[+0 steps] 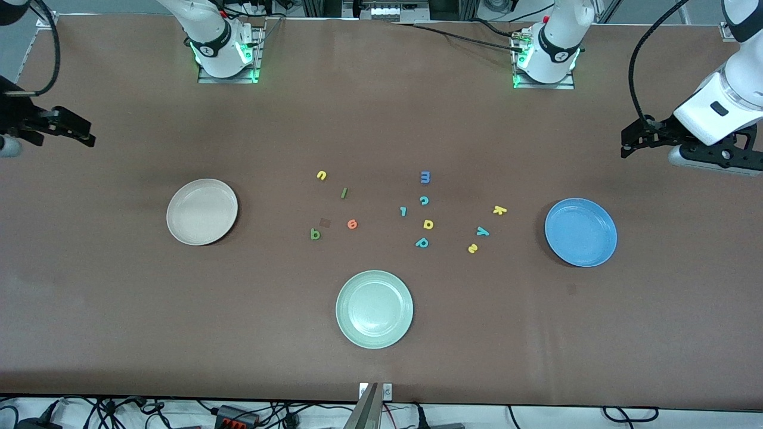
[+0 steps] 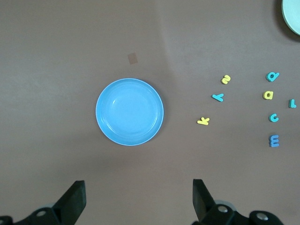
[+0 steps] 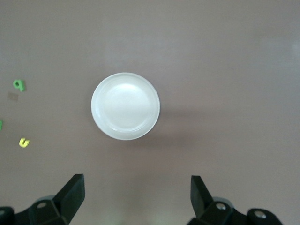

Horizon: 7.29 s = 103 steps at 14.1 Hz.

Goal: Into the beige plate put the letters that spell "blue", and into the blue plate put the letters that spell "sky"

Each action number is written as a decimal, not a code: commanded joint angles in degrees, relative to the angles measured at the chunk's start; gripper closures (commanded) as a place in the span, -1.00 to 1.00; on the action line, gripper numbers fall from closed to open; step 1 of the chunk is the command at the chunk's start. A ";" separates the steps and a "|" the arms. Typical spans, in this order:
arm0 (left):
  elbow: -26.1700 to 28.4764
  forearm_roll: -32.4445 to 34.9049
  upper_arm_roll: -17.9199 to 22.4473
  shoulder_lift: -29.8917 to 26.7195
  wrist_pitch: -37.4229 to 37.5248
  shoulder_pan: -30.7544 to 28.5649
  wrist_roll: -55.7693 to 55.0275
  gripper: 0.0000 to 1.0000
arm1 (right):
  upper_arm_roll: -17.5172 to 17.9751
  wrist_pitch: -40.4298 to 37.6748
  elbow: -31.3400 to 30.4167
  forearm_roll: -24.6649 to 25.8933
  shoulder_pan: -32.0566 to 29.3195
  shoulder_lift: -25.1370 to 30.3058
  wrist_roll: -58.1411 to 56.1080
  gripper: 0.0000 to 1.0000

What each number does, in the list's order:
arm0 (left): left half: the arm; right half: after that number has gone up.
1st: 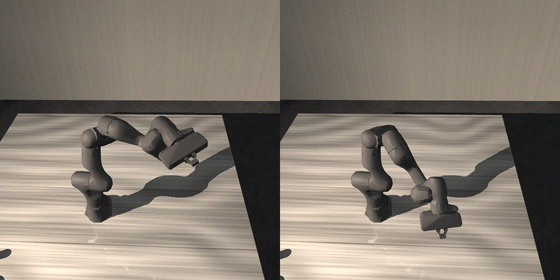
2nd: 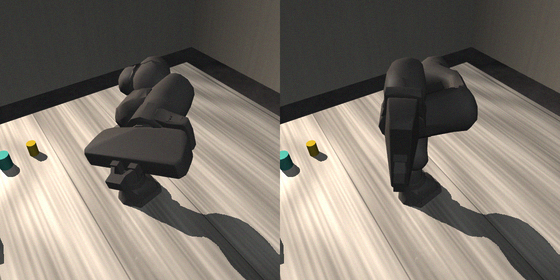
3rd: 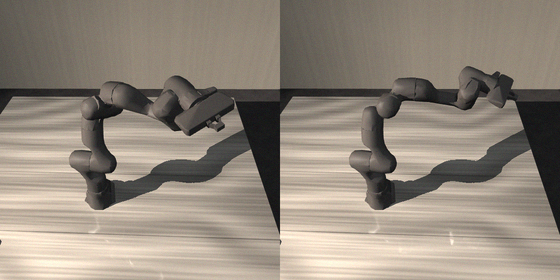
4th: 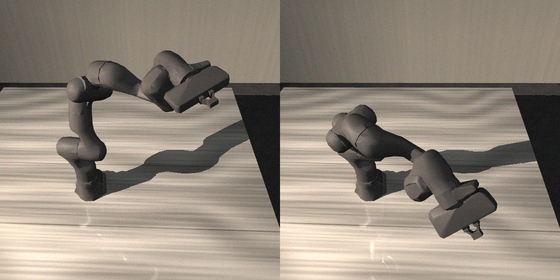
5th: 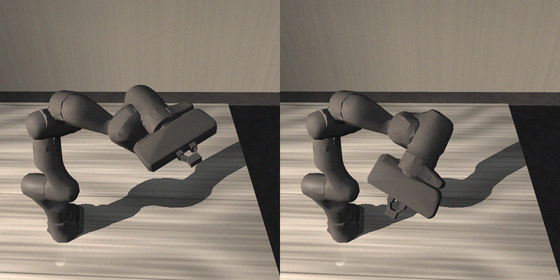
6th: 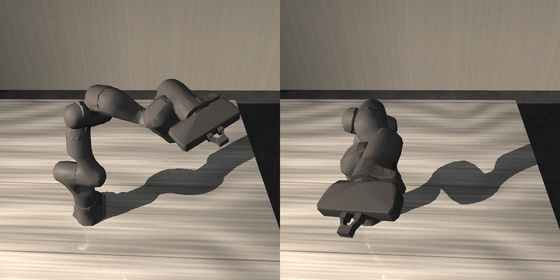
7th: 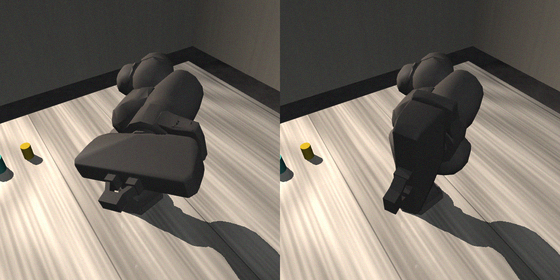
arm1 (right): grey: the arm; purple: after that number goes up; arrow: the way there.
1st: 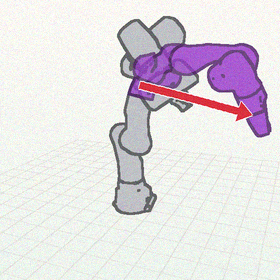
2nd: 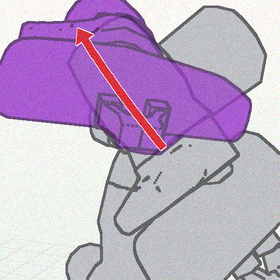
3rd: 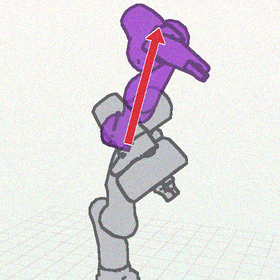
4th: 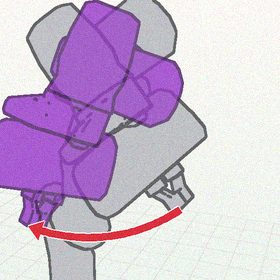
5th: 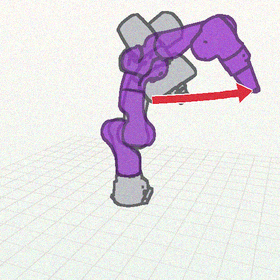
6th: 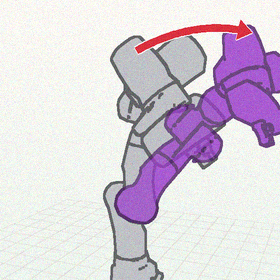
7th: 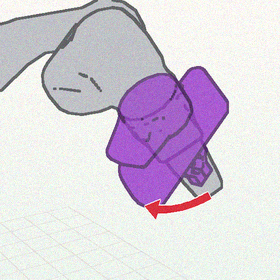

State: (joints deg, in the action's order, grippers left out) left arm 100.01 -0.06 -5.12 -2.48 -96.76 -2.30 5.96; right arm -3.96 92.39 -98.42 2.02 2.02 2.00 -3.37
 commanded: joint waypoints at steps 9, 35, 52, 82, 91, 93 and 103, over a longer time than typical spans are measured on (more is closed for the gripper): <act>-5.35 0.68 -0.24 15.55 0.43 1.77 0.28 -1.00 | -0.08 4.98 -3.54 -4.48 13.34 -9.54 3.53 -1.00; -5.70 2.53 0.11 45.54 -39.81 20.84 -14.22 -0.43 | 0.09 57.72 -26.39 -4.74 43.24 -29.25 67.53 -0.75; -6.32 2.53 0.99 37.03 -21.75 11.02 -14.31 0.82 | 0.53 56.05 -28.85 -5.27 40.43 -26.08 72.02 -0.08; 6.41 3.67 -4.10 39.13 -40.14 15.48 -35.58 -0.82 | -0.35 39.02 -16.28 -8.43 15.32 -24.32 29.26 0.67; 5.99 3.76 -3.84 39.31 -40.88 14.87 -35.05 -0.02 | -0.53 35.58 -18.21 -7.91 1.32 -29.33 9.00 0.03; 5.81 3.93 -3.58 39.31 -41.14 14.87 -35.05 0.03 | -0.44 34.18 -17.95 -8.08 1.49 -28.11 9.97 -1.00; 5.64 6.66 -3.58 39.22 -41.14 14.78 -35.23 0.66 | 0.53 33.81 -14.88 -16.78 21.26 -25.46 22.34 -1.00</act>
State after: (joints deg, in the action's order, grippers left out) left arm 105.32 4.57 -8.93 37.02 -137.37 12.75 -28.44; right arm -2.96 125.34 -113.44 -12.98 21.71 -23.38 16.11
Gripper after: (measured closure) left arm 0.634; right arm 0.000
